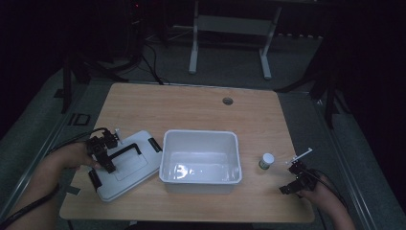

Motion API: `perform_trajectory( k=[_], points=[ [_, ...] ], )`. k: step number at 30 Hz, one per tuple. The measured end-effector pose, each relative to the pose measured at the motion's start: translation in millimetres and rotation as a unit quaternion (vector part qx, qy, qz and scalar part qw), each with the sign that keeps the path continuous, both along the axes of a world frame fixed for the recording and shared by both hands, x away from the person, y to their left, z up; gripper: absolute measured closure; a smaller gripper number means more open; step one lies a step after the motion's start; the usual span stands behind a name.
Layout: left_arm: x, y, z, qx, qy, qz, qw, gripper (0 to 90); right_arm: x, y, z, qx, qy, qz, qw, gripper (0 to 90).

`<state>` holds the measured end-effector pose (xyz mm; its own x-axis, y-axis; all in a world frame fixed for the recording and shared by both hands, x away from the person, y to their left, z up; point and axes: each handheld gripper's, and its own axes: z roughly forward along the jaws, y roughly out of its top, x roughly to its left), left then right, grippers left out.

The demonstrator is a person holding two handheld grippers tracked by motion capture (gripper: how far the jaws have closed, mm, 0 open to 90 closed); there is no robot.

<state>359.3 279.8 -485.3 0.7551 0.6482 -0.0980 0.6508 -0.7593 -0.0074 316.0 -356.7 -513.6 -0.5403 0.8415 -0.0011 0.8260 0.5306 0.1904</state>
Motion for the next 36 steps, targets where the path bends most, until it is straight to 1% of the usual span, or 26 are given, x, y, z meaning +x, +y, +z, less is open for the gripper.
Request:
perform_trajectory(
  k=[1,2,3,4,5,7,9,13,15,19,23,26,30,31,32,34,36],
  points=[
    [-0.2,-0.2,0.0,-0.001,0.000,-0.001,1.0000,41.1,2.2,1.4,0.7,-0.009,0.008,0.001,0.9999,11.3],
    [-0.2,-0.2,0.0,-0.001,0.000,-0.001,1.0000,41.1,2.2,1.4,0.7,-0.009,0.008,0.001,0.9999,11.3],
    [-0.6,-0.1,-0.2,0.002,-0.001,-0.002,1.0000,41.1,4.1,2.5,0.7,-0.007,0.023,0.004,0.9997,11.3],
    [-0.6,-0.1,-0.2,0.002,-0.001,-0.002,1.0000,41.1,4.1,2.5,0.7,-0.007,0.023,0.004,0.9997,11.3],
    [-1.1,0.2,0.0,0.001,0.001,-0.001,1.0000,41.1,4.8,3.0,0.6,-0.008,0.030,0.005,0.9995,11.3],
    [-1.7,0.8,1.0,0.000,-0.001,-0.002,1.0000,41.1,7.8,4.1,0.8,-0.005,0.049,0.010,0.9987,11.2],
    [-2.3,1.8,2.1,-0.001,-0.001,-0.001,1.0000,41.1,10.3,4.9,1.3,-0.009,0.058,0.009,0.9983,11.2],
    [-3.1,3.0,3.8,0.001,-0.002,0.003,1.0000,41.1,16.2,5.8,5.2,-0.011,0.059,0.002,0.9982,11.2],
    [-3.4,3.4,3.4,0.000,0.000,0.004,1.0000,41.1,19.3,6.6,7.5,-0.005,0.058,-0.002,0.9983,11.3],
    [-3.6,3.8,3.3,0.002,-0.001,-0.001,1.0000,41.1,25.4,10.6,10.8,-0.015,0.058,0.001,0.9982,11.3],
    [-4.0,3.4,4.7,-0.003,-0.008,0.000,1.0000,41.1,31.8,16.7,15.3,-0.015,0.057,0.004,0.9982,11.4],
    [-3.7,2.7,4.6,-0.004,-0.007,0.000,1.0000,41.1,37.6,22.2,18.8,-0.017,0.057,0.009,0.9982,12.4],
    [-3.4,1.2,4.2,-0.002,-0.002,-0.003,1.0000,41.1,46.1,30.0,23.1,-0.013,0.058,0.016,0.9981,12.5],
    [-3.4,0.9,4.3,-0.002,-0.004,-0.003,1.0000,41.1,48.3,32.1,23.9,-0.011,0.059,0.018,0.9980,12.5],
    [-3.1,0.9,4.4,-0.003,-0.005,-0.001,1.0000,41.1,50.6,33.9,24.5,-0.011,0.059,0.023,0.9979,12.6],
    [-3.0,0.7,4.6,-0.003,-0.005,-0.002,1.0000,41.1,53.8,38.5,24.9,-0.020,0.059,0.035,0.9974,13.4],
    [-2.5,0.4,4.2,-0.002,-0.003,-0.003,1.0000,41.1,57.4,43.2,25.4,-0.015,0.060,0.037,0.9974,13.4]
  ],
)
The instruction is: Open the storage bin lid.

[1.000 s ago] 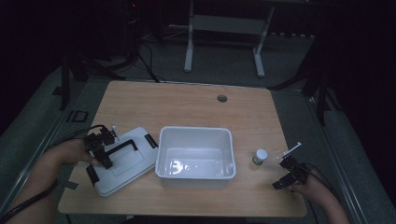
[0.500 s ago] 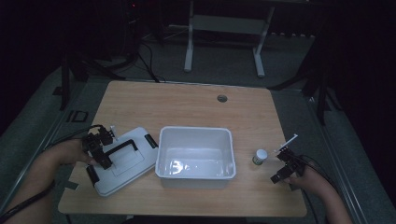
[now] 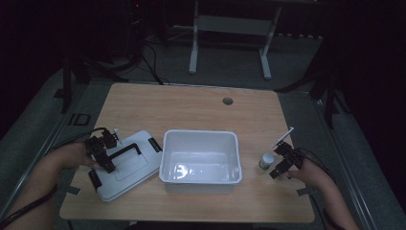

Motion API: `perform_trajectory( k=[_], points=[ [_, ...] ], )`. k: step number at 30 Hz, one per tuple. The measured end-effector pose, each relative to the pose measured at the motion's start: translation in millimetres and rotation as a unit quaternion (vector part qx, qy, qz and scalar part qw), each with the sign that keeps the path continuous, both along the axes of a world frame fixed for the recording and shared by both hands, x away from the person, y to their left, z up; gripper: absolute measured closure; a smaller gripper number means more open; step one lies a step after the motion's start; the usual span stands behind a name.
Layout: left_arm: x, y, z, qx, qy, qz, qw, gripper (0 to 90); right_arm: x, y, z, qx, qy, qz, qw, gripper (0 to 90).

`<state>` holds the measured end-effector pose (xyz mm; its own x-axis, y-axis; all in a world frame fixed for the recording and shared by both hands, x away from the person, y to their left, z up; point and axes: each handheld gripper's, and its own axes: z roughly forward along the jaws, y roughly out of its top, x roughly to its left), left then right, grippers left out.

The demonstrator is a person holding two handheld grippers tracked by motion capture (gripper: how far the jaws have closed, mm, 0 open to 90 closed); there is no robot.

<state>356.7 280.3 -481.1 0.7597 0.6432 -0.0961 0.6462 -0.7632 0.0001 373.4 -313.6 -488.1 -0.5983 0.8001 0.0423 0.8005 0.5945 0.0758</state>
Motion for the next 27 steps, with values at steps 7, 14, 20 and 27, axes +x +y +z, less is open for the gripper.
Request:
perform_trajectory(
  k=[7,14,20,27],
  points=[
    [0.2,-0.6,-2.9,0.001,0.001,-0.001,1.0000,41.1,13.0,13.3,1.7,0.002,-0.015,0.002,0.9999,16.5],
    [0.3,0.7,-4.6,0.001,-0.001,0.000,1.0000,41.1,20.7,22.4,3.3,0.006,-0.020,0.019,0.9996,25.8],
    [-0.1,-0.4,-6.5,0.004,0.005,-0.001,1.0000,41.1,28.4,29.4,1.6,-0.008,-0.013,0.028,0.9995,33.4],
    [1.1,-2.4,-7.9,0.004,0.001,-0.005,1.0000,41.1,36.2,34.3,-6.2,-0.030,0.005,0.046,0.9985,43.1]
  ],
)
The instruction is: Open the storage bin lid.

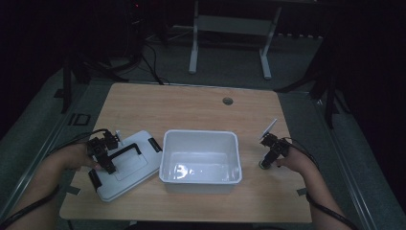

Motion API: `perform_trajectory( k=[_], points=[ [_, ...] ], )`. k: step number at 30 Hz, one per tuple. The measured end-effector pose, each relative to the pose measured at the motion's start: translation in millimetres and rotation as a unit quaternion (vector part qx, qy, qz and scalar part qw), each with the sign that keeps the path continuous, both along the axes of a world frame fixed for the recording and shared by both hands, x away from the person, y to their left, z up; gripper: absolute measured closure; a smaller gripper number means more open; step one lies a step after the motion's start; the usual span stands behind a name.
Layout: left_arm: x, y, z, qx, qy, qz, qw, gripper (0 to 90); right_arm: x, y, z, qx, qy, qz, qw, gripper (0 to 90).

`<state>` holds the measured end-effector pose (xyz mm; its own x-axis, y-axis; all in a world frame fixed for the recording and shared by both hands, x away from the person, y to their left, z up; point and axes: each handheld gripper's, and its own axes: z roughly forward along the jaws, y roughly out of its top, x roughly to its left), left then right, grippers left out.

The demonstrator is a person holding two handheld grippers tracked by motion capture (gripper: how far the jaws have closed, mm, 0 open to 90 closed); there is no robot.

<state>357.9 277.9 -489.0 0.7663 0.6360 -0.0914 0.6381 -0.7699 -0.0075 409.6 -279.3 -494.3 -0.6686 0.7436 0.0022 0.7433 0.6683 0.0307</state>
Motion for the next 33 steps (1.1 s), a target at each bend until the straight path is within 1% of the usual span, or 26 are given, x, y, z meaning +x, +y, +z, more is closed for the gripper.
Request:
perform_trajectory(
  k=[2,4,7,12,17,19,22,23,26,27,28,30,31,32,33],
  points=[
    [-0.1,-1.1,-1.1,0.003,0.001,-0.001,1.0000,41.0,0.9,1.9,1.3,0.003,-0.002,-0.001,1.0000,49.2],
    [-0.5,-1.8,-2.0,0.001,0.002,-0.002,1.0000,40.9,1.1,4.6,1.8,-0.002,-0.003,0.002,1.0000,49.7],
    [-0.5,-1.3,-2.7,0.001,0.005,-0.003,1.0000,40.9,0.4,7.0,2.4,-0.004,0.005,0.011,0.9999,49.9],
    [-0.7,0.5,-1.3,0.004,0.007,0.000,1.0000,40.9,-3.0,7.9,8.1,-0.006,0.004,0.026,0.9996,50.0],
    [-0.6,0.4,1.4,0.003,0.004,0.000,1.0000,40.8,-7.3,3.5,22.0,0.001,0.000,0.038,0.9993,50.0],
    [-0.6,0.0,1.3,0.001,0.007,0.002,1.0000,40.8,-10.6,2.9,29.4,0.002,0.000,0.047,0.9989,50.0],
    [-0.7,-0.9,0.9,0.004,0.008,0.000,1.0000,40.8,-16.4,3.0,41.3,0.004,-0.004,0.069,0.9976,50.0],
    [-0.7,-1.0,0.9,0.005,0.008,-0.001,1.0000,40.8,-19.0,3.7,45.5,0.001,-0.004,0.076,0.9971,50.0],
    [-0.4,-0.6,1.5,0.002,0.008,0.002,1.0000,40.8,-26.6,5.6,56.8,-0.003,-0.006,0.109,0.9940,50.0],
    [-0.4,-0.6,1.5,0.002,0.008,0.002,1.0000,40.8,-26.6,5.6,56.8,-0.003,-0.006,0.109,0.9940,50.0],
    [-0.5,-0.7,1.5,0.005,0.007,0.001,1.0000,40.8,-33.7,8.1,65.8,-0.004,-0.003,0.133,0.9911,50.0],
    [-0.9,-1.5,2.0,0.005,0.007,0.001,1.0000,40.8,-38.1,10.0,71.5,-0.004,-0.001,0.152,0.9884,50.0],
    [-0.9,-1.5,2.0,0.005,0.007,0.001,1.0000,40.8,-38.1,10.0,71.5,-0.004,-0.001,0.152,0.9884,50.0],
    [-1.1,-1.9,2.3,0.004,0.007,0.000,1.0000,40.8,-40.2,11.1,74.3,-0.002,0.000,0.159,0.9873,50.0],
    [-1.4,-2.6,2.5,0.005,0.006,-0.002,1.0000,40.8,-44.9,14.3,79.9,0.001,0.000,0.180,0.9837,50.0]
  ],
)
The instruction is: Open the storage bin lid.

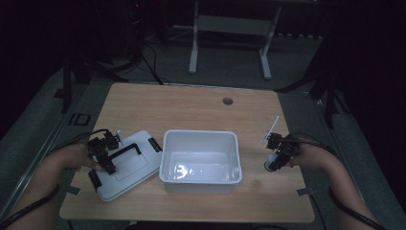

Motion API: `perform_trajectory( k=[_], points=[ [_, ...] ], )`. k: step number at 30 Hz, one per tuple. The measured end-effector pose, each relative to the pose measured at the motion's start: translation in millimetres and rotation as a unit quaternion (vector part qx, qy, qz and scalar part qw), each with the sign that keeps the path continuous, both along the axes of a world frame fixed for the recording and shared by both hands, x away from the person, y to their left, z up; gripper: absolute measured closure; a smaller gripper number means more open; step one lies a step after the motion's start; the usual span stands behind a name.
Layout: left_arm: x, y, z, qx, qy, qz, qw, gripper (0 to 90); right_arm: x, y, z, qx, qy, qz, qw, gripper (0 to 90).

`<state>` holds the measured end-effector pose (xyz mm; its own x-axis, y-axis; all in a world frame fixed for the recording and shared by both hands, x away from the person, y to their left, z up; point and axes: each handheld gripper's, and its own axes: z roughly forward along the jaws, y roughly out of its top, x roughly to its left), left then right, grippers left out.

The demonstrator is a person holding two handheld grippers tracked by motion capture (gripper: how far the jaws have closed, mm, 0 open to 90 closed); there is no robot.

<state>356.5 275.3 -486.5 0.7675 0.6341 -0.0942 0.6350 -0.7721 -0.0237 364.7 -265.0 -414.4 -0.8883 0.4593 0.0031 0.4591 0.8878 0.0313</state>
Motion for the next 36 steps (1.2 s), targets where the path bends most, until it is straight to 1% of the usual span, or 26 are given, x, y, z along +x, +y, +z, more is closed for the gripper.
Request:
perform_trajectory(
  k=[2,6,9,14,17,19,21,24,25,26,27,28,30,32,34,35,36],
  points=[
    [-0.6,-0.1,-0.1,0.000,0.001,0.001,1.0000,40.8,-4.2,4.0,5.4,0.002,0.001,0.017,0.9999,50.0],
    [-0.5,1.4,1.0,0.000,0.001,0.002,1.0000,40.8,-11.1,13.2,15.2,-0.010,-0.004,0.043,0.9990,50.0],
    [-1.1,1.7,1.1,0.004,0.001,0.001,1.0000,40.8,-14.2,18.9,23.1,-0.011,-0.010,0.059,0.9982,50.0],
    [-2.1,1.7,1.7,0.003,0.000,0.000,1.0000,40.8,-19.6,28.8,35.6,-0.011,-0.014,0.085,0.9962,50.1],
    [-2.6,2.2,2.4,0.001,0.000,0.001,1.0000,40.8,-22.2,34.5,39.2,-0.014,-0.015,0.093,0.9954,50.0],
    [-2.8,1.6,1.9,0.004,0.001,0.000,1.0000,40.8,-24.7,38.2,41.8,-0.016,-0.015,0.104,0.9943,50.0],
    [-2.8,-0.3,1.3,0.008,0.002,-0.003,1.0000,40.8,-26.6,42.3,46.0,-0.012,-0.015,0.112,0.9935,50.0],
    [-2.0,-3.3,1.7,0.008,0.002,-0.008,0.9999,40.8,-29.7,50.3,53.5,-0.007,-0.018,0.126,0.9918,50.0],
    [-2.0,-3.3,1.7,0.008,0.002,-0.008,0.9999,40.8,-29.7,50.3,53.5,-0.007,-0.018,0.126,0.9918,50.0],
    [-1.5,-3.9,2.1,0.007,0.002,-0.010,0.9999,40.8,-31.3,56.9,58.5,-0.009,-0.021,0.135,0.9906,50.1],
    [-1.2,-4.9,2.6,0.010,0.002,-0.010,0.9999,40.8,-32.0,60.4,60.8,-0.010,-0.021,0.140,0.9899,50.1],
    [-1.2,-4.9,2.6,0.010,0.002,-0.010,0.9999,40.8,-32.0,60.4,60.8,-0.010,-0.021,0.140,0.9899,50.1],
    [-0.8,-5.8,3.1,0.012,0.000,-0.011,0.9999,40.8,-33.3,71.5,66.5,-0.014,-0.025,0.150,0.9882,50.1],
    [-1.5,-6.5,3.4,0.015,0.001,-0.014,0.9998,40.8,-33.8,78.5,69.2,-0.012,-0.025,0.157,0.9872,50.1],
    [-1.8,-6.1,3.8,0.011,0.000,-0.011,0.9999,40.8,-33.9,85.2,70.5,-0.010,-0.026,0.164,0.9861,50.1],
    [-1.8,-6.1,3.8,0.011,0.000,-0.011,0.9999,40.8,-33.9,85.2,70.5,-0.010,-0.026,0.164,0.9861,50.1],
    [-2.1,-5.5,3.5,0.011,0.003,-0.013,0.9998,40.8,-34.3,92.0,71.0,-0.011,-0.025,0.170,0.9851,50.1]
  ],
)
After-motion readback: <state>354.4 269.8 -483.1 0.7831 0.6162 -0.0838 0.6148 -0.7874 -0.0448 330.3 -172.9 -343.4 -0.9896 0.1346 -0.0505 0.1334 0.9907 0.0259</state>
